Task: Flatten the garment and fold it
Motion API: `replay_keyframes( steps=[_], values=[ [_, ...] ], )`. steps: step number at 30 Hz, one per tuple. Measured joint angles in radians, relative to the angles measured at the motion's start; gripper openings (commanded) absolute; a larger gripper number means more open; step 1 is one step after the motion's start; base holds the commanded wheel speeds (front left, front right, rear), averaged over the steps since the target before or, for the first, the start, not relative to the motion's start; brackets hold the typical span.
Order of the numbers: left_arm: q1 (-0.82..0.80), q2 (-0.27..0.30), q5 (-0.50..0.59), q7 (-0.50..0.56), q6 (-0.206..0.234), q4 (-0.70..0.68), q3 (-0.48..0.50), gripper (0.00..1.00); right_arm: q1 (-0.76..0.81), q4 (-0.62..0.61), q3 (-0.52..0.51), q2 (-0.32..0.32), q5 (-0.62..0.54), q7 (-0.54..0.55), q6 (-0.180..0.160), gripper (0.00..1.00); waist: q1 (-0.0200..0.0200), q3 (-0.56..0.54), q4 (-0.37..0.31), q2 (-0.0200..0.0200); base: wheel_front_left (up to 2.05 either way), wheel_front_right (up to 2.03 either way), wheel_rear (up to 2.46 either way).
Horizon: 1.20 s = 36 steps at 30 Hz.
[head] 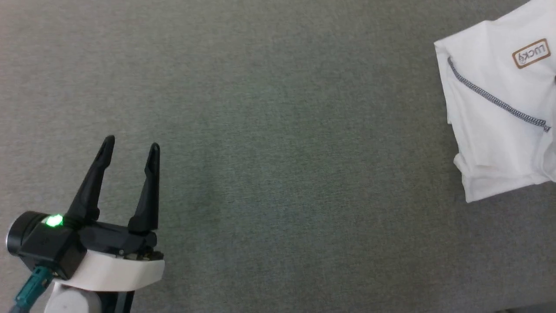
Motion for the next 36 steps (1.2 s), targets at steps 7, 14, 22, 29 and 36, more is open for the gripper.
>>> replay_keyframes(
  steps=[7, 14, 22, 29, 36],
  values=[
    [-0.019, 0.032, 0.007, 0.033, 0.000, -0.057, 0.009, 1.00, -0.031, 0.033, -0.007, -0.063, -0.044, -0.066, 0.000, 0.00, -0.0001, 0.078, -0.065, 0.0000, 0.00, 0.00, 0.00],
    [-0.048, 0.061, 0.016, 0.038, 0.008, -0.119, 0.033, 1.00, -0.065, 0.068, -0.014, -0.110, -0.087, -0.137, 0.000, 0.00, -0.0001, 0.151, -0.099, 0.0000, 0.00, 0.00, 0.00],
    [-0.059, 0.067, 0.016, 0.024, 0.009, -0.152, 0.054, 1.00, -0.086, 0.145, -0.034, -0.114, -0.124, -0.201, 0.000, 0.00, -0.0001, 0.218, -0.119, 0.0000, 0.00, 0.00, 0.00],
    [-0.075, 0.060, 0.014, -0.003, 0.032, -0.162, 0.074, 1.00, -0.095, 0.197, -0.060, -0.097, -0.162, -0.240, 0.000, 1.00, -0.0002, 0.240, -0.121, 0.0000, 0.00, 0.00, 0.00],
    [-0.075, 0.052, 0.014, -0.021, 0.040, -0.156, 0.084, 1.00, -0.114, 0.228, -0.059, -0.078, -0.185, -0.262, 0.000, 1.00, -0.0003, 0.226, -0.123, 0.0000, 0.00, 0.00, 0.00]
  ],
)
